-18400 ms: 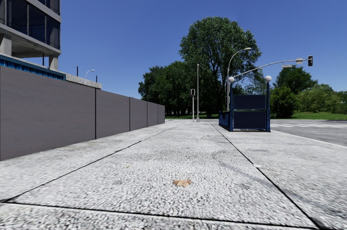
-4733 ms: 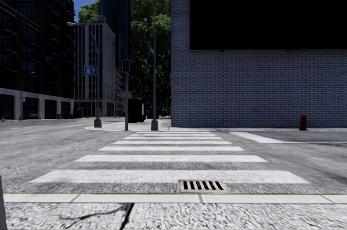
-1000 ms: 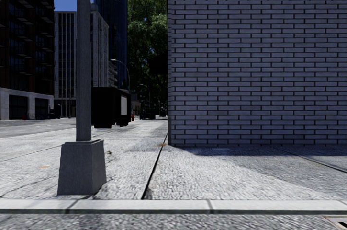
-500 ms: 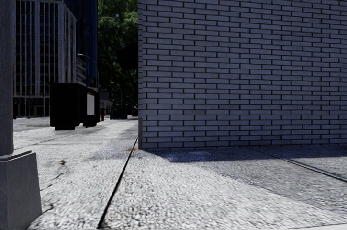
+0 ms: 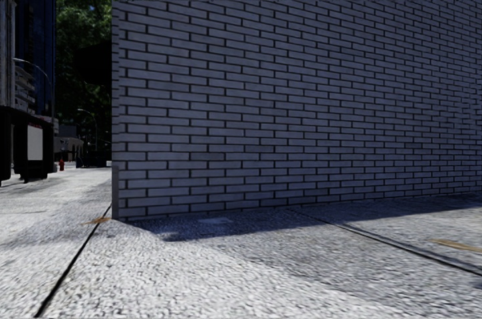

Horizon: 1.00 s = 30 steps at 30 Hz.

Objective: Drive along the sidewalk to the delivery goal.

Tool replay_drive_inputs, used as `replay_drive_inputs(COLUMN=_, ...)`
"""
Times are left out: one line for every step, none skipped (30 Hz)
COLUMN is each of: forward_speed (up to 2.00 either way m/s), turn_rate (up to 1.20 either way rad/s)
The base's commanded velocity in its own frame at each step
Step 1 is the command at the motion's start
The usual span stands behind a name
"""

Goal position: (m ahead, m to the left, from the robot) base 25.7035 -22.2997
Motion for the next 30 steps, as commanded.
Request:
replay_drive_inputs(forward_speed=1.29, turn_rate=-0.58)
replay_drive_inputs(forward_speed=1.29, turn_rate=-0.58)
replay_drive_inputs(forward_speed=1.29, turn_rate=-0.58)
replay_drive_inputs(forward_speed=1.29, turn_rate=-0.58)
replay_drive_inputs(forward_speed=1.30, turn_rate=-0.58)
replay_drive_inputs(forward_speed=1.30, turn_rate=-0.58)
replay_drive_inputs(forward_speed=1.30, turn_rate=-0.58)
replay_drive_inputs(forward_speed=1.30, turn_rate=-0.58)
replay_drive_inputs(forward_speed=1.30, turn_rate=-0.58)
replay_drive_inputs(forward_speed=1.30, turn_rate=-0.58)
replay_drive_inputs(forward_speed=1.30, turn_rate=-0.58)
replay_drive_inputs(forward_speed=1.30, turn_rate=-0.58)
replay_drive_inputs(forward_speed=1.30, turn_rate=-0.58)
replay_drive_inputs(forward_speed=1.30, turn_rate=-0.58)
replay_drive_inputs(forward_speed=1.30, turn_rate=-0.58)
replay_drive_inputs(forward_speed=1.30, turn_rate=-0.58)
replay_drive_inputs(forward_speed=1.30, turn_rate=-0.58)
replay_drive_inputs(forward_speed=1.30, turn_rate=-0.58)
replay_drive_inputs(forward_speed=1.30, turn_rate=-0.58)
replay_drive_inputs(forward_speed=1.30, turn_rate=-0.58)
replay_drive_inputs(forward_speed=1.30, turn_rate=-0.58)
replay_drive_inputs(forward_speed=1.30, turn_rate=-0.58)
replay_drive_inputs(forward_speed=1.30, turn_rate=-0.58)
replay_drive_inputs(forward_speed=1.30, turn_rate=-0.58)
replay_drive_inputs(forward_speed=1.30, turn_rate=-0.58)
replay_drive_inputs(forward_speed=1.30, turn_rate=-0.58)
replay_drive_inputs(forward_speed=1.30, turn_rate=-0.59)
replay_drive_inputs(forward_speed=1.30, turn_rate=-0.59)
replay_drive_inputs(forward_speed=1.30, turn_rate=-0.59)
replay_drive_inputs(forward_speed=1.30, turn_rate=-0.59)
